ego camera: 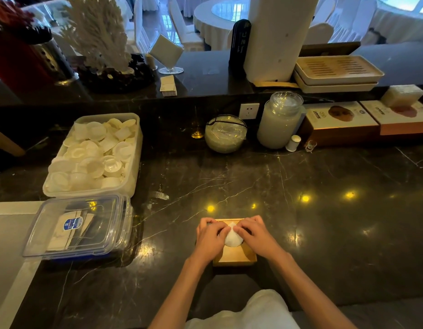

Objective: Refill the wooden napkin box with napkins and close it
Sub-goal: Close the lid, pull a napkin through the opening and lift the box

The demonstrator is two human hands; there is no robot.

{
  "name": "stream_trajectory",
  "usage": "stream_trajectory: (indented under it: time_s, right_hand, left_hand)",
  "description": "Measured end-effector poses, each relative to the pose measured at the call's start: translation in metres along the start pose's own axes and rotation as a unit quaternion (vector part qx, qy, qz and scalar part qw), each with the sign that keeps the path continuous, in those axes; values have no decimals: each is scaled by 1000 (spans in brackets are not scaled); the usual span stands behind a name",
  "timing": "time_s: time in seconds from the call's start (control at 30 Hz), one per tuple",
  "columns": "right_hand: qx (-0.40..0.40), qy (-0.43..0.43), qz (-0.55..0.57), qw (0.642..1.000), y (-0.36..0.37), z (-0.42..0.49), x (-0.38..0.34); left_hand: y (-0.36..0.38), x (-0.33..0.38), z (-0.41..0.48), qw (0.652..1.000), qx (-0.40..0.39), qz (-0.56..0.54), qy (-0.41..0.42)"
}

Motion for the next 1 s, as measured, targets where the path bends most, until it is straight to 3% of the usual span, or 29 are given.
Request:
stream_trajectory:
  time_s: [0.7, 1.0]
  right_hand:
    - [-46, 25, -33, 998, -7, -5, -5]
    - [-65, 66, -17, 996, -12, -5, -8]
  left_hand:
    - [2, -7, -3, 998, -15, -55, -13]
    - [-4, -10, -3, 998, -61, -2, 4]
Point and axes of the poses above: each hand's wrist, its own z-axis towards the middle knuckle, its own y-axis out of the palm, x = y × z, the point moved 1 cm from there along z, towards the middle knuckle, and after that the axes turned 5 degrees about -y, right-handed, at the moved point
